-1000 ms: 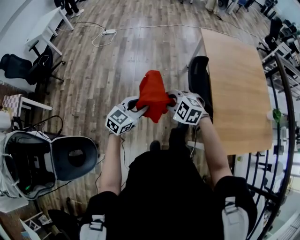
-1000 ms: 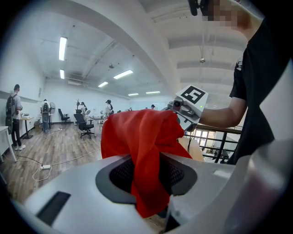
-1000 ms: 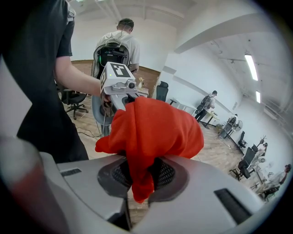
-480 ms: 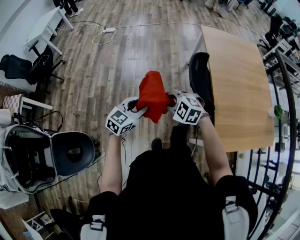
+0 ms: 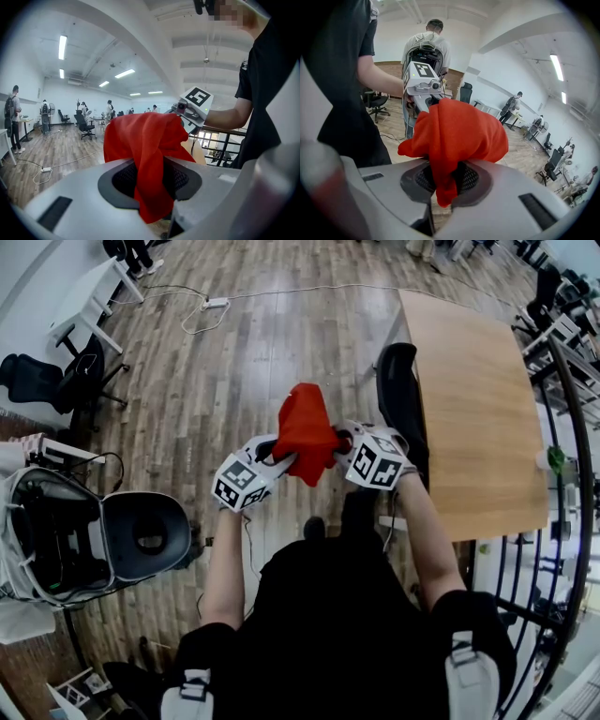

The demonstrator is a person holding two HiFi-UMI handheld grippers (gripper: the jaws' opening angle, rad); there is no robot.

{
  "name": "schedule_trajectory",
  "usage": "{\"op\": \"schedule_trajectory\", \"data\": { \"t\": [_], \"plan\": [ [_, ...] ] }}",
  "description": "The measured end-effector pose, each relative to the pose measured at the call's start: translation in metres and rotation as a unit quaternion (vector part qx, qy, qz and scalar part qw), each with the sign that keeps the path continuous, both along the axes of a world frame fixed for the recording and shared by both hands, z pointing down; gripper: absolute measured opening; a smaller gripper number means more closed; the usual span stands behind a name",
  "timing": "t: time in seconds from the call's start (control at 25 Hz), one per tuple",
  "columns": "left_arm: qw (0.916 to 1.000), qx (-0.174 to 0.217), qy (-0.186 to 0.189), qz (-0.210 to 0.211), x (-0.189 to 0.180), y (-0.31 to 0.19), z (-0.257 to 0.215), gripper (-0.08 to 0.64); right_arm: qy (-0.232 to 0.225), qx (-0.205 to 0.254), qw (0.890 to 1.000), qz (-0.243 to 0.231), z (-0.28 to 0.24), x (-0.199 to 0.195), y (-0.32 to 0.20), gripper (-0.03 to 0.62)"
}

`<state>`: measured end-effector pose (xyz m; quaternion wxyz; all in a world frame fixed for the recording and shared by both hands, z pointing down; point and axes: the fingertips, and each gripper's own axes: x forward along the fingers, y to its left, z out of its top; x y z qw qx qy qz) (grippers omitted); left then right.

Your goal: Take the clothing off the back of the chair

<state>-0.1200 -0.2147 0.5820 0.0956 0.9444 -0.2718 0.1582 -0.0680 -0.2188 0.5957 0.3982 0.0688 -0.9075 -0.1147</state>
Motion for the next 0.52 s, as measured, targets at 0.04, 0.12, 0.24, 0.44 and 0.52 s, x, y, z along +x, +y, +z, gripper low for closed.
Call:
{"op": "schedule_trajectory", "data": {
  "t": [0.04, 0.12, 0.24, 0.44, 0.52],
  "plan": [
    [1.0000, 0.000, 0.000, 0.002, -0.004, -0.004, 0.001, 0.129, 0.000, 0.000, 1.000, 0.001, 0.001, -0.004, -0.003, 0.048],
    [1.0000, 0.000, 0.000, 0.004, -0.011, -0.011, 0.003, 0.129, 0.002, 0.001, 1.000, 0.003, 0.002, -0.011, -0.010, 0.048],
    [1.0000, -0.001, 0.002, 0.006, -0.015, -0.015, 0.003, 0.129, 0.005, 0.000, 1.000, 0.006, 0.003, -0.014, -0.014, 0.048],
    [0.9999, -0.001, 0.001, 0.010, -0.009, -0.017, 0.003, 0.129, 0.007, 0.001, 1.000, 0.011, 0.003, -0.008, -0.016, 0.048],
    [0.9999, -0.001, 0.000, 0.012, -0.005, -0.017, 0.005, 0.129, 0.007, 0.001, 1.000, 0.012, 0.004, -0.005, -0.016, 0.048]
  ]
}}
